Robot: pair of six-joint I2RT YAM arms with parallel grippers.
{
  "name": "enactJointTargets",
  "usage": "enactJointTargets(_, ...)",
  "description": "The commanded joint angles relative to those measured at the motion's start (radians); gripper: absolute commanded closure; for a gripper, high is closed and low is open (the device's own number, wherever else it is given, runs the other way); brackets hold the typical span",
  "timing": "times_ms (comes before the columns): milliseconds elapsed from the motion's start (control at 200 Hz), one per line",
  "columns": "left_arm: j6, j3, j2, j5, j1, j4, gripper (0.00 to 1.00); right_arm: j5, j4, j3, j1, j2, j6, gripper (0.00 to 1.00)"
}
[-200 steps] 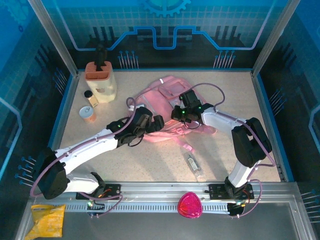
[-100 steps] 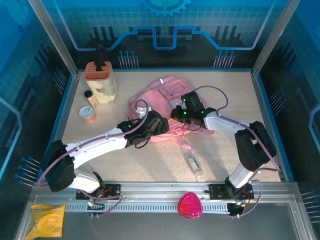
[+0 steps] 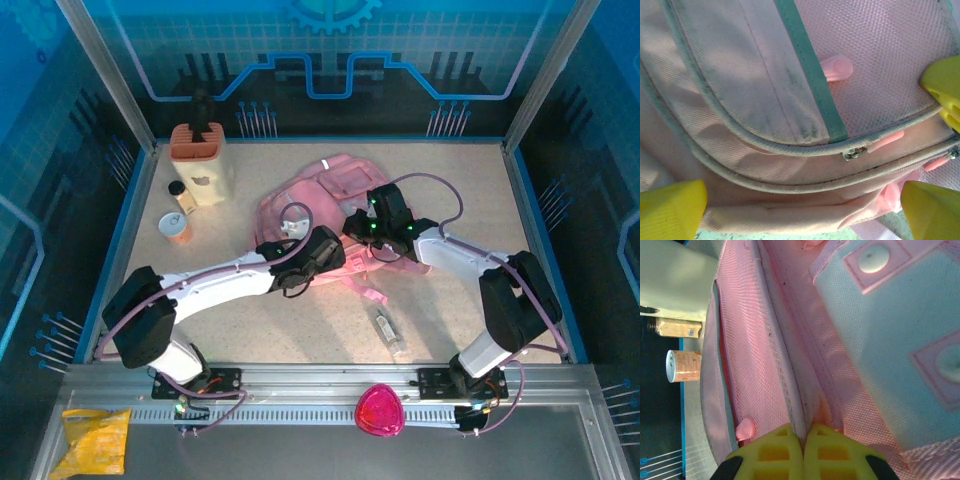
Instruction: Pack the student bag
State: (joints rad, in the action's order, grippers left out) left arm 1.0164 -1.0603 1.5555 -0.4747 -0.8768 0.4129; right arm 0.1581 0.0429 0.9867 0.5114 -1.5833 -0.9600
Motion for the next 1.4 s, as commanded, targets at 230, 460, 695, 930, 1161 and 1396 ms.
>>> enactJointTargets(230, 0.104, -0.100, 0.083, -0.082, -0.006, -0.009, 0.01, 0.036, -0.130, -0.022, 0.021, 0.069, -0.047, 1.00)
enactJointTargets(460, 0.160, -0.155, 0.142, -0.114, 0.001, 0.035, 0.01, 0.043, -0.158, -0.034, 0.021, 0.071, -0.072, 1.00)
enactJointTargets(695, 0.151, -0.086, 0.110, -0.091, -0.002, -0.046, 0.01, 0.057, -0.175, -0.022, 0.012, 0.063, -0.089, 1.00)
enactJointTargets(930, 0.131, -0.067, 0.110, -0.021, -0.004, -0.086, 0.01, 0.065, -0.191, -0.009, 0.008, 0.052, -0.098, 1.00)
enactJointTargets(1161, 0.118, -0.034, 0.102, -0.033, -0.008, -0.154, 0.01, 0.066, -0.193, -0.003, 0.003, 0.055, -0.103, 1.00)
enactJointTargets(1396, 0.061, 0.022, 0.061, -0.028, -0.008, -0.257, 0.01, 0.078, -0.206, -0.002, -0.004, 0.056, -0.112, 1.00)
